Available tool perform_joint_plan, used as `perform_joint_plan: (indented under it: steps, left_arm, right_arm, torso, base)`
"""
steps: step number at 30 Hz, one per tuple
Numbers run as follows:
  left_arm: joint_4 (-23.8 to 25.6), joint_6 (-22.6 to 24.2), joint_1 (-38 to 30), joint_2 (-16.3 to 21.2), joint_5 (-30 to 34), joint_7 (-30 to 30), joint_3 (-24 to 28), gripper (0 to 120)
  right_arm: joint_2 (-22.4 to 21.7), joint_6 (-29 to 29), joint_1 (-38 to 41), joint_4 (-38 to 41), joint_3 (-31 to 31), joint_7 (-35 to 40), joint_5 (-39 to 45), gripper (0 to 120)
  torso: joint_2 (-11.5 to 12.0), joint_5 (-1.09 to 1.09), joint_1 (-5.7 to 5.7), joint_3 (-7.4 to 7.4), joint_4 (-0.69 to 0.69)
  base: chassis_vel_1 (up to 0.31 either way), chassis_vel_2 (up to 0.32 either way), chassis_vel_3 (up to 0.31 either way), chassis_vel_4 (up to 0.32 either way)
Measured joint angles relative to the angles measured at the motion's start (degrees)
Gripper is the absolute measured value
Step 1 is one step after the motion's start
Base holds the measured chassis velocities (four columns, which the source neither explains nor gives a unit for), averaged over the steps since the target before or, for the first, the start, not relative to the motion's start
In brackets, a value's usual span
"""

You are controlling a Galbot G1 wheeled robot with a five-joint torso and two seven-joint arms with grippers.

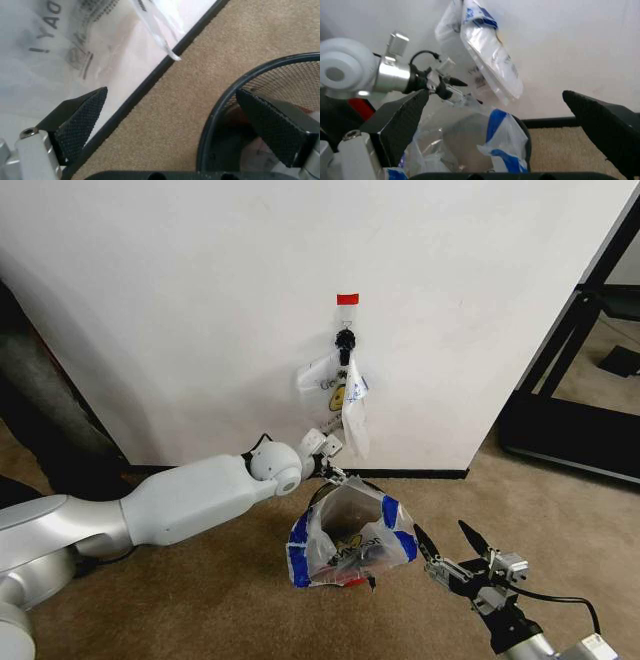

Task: Pick up the garbage bag from the wall and place it over the trash bin.

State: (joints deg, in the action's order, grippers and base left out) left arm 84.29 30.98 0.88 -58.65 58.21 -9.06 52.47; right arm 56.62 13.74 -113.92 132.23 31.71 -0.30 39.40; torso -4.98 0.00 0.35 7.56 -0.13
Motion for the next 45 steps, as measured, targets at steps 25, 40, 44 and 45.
perform_joint_plan:
  steps: [25, 40, 44, 45]
  left_arm:
    - [-2.4, 1.9, 0.2, -1.7, 1.3, 3.7, 3.5, 81]
    - [-3.0, 2.8, 1.0, -2.3, 4.9, 3.2, 3.0, 29]
    - [-2.6, 3.2, 1.1, -2.1, 5.7, 3.1, 2.9, 15]
    - [-2.6, 3.3, 1.2, -2.1, 5.8, 3.1, 2.8, 13]
  right_arm:
    - [0.2, -1.3, 0.6, -0.2, -1.5, 1.7, -0.3, 100]
    - [0.0, -1.3, 0.6, -0.7, -1.4, 2.1, -0.4, 100]
    - [0.0, -1.3, 0.6, -0.7, -1.4, 2.2, -0.3, 100]
    - [0.0, -1.3, 0.7, -0.7, -1.4, 2.2, -0.3, 100]
  torso:
    - [0.0, 0.0, 0.0, 0.0, 0.0]
    - [0.0, 0.01, -0.01, -0.01, 0.01]
    - [0.0, 0.0, -0.01, -0.01, 0.01]
    - [0.0, 0.01, -0.01, -0.01, 0.01]
  base:
    - [0.0, 0.0, 0.0, 0.0]
    - [0.0, 0.0, 0.0, 0.0]
    - [0.0, 0.0, 0.0, 0.0]
    - [0.0, 0.0, 0.0, 0.0]
